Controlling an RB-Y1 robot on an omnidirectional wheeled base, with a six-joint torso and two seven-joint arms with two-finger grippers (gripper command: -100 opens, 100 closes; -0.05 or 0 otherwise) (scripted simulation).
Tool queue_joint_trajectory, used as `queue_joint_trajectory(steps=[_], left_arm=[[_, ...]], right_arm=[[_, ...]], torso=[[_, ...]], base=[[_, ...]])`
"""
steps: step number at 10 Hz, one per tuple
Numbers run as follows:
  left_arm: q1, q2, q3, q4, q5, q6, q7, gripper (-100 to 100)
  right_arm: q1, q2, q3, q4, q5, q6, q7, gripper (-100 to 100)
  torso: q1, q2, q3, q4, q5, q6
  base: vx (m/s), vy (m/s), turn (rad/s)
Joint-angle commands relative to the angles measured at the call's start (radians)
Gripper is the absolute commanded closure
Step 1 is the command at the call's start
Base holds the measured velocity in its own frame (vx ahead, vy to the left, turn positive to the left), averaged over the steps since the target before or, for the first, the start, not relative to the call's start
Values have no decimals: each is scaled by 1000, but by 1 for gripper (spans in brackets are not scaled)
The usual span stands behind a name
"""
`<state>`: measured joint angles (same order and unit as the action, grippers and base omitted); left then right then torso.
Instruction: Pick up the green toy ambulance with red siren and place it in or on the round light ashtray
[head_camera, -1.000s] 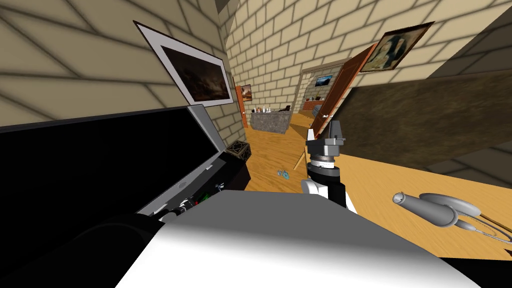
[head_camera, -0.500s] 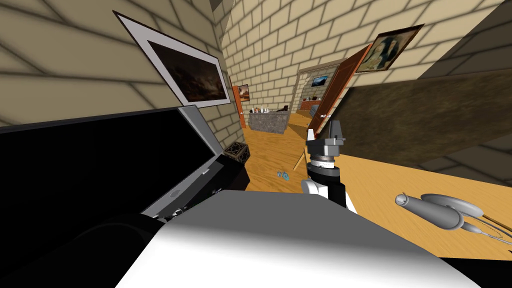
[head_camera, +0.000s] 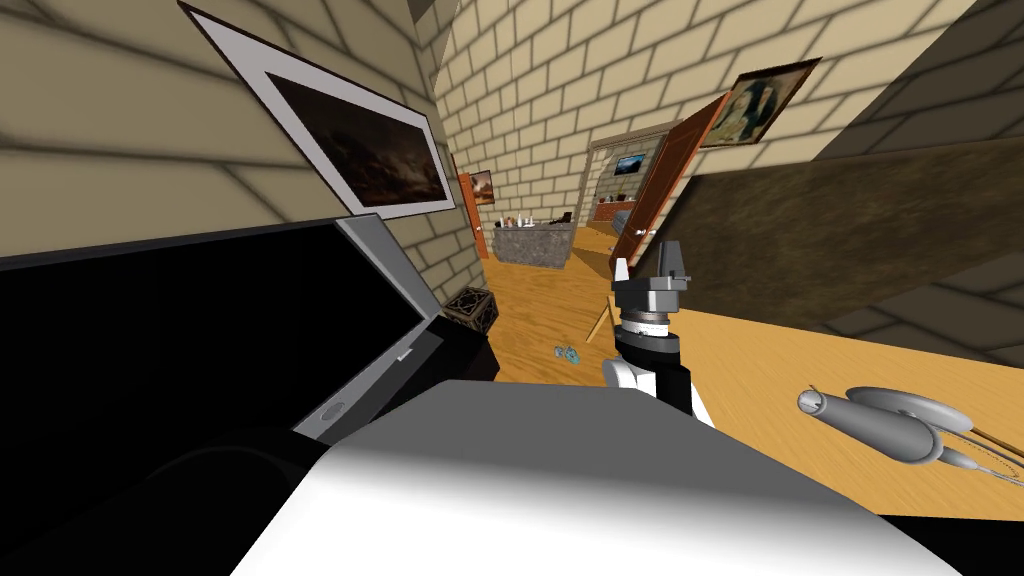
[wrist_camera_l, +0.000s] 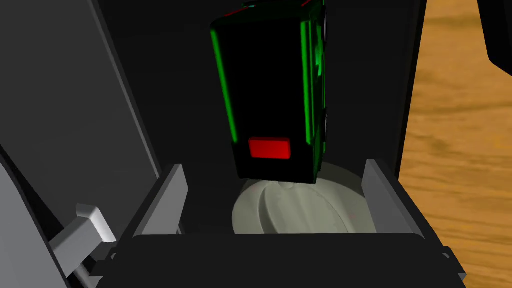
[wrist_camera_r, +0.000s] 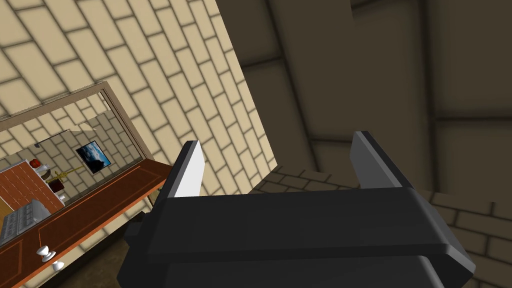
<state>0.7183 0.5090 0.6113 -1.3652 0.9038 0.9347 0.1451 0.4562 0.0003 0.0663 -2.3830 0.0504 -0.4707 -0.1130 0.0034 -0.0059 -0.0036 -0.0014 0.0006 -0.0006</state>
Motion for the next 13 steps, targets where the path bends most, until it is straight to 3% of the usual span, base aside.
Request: queue_joint_trajectory(steps=[1,5,6,7,8,9,10,11,13], left_arm=[[8,-9,8,48,2,47,1,-100],[-20,-55,-18,141,5,92,-5,-100],[-10,-45,-9,124,8,90,-4,-100],[-10,-46,-9,125,9,93,-5,0],[-35,-62,-25,157,-11,63,-8,-100],[-50,-72,-35,177,-23,46,-10,-100],[-47,-57,-25,186,-5,57,-23,-100],[-49,-57,-26,190,-6,52,-25,100],[-48,-59,-26,191,-5,54,-24,100]], right_arm=[[0,0,0,0,0,0,0,0],[0,0,0,0,0,0,0,0],[0,0,0,0,0,0,0,0],[0,0,0,0,0,0,0,0],[0,0,0,0,0,0,0,0],[0,0,0,0,0,0,0,0],[0,0,0,0,0,0,0,0],[0,0,0,0,0,0,0,0],[0,0,0,0,0,0,0,0]], torso=[[0,0,0,0,0,0],[3,1,0,0,1,0],[3,2,1,0,1,0],[-1,5,3,1,0,0],[-4,7,4,1,-1,0],[-4,8,4,2,-1,0],[-4,8,5,2,-1,0],[-5,8,5,2,-1,-1],[-4,8,5,2,-1,0]], base=[[134,96,-88],[105,124,-58],[30,55,-14],[7,11,-1],[-8,18,-16],[-17,16,-55],[-6,6,-20],[0,0,0],[0,0,0]])
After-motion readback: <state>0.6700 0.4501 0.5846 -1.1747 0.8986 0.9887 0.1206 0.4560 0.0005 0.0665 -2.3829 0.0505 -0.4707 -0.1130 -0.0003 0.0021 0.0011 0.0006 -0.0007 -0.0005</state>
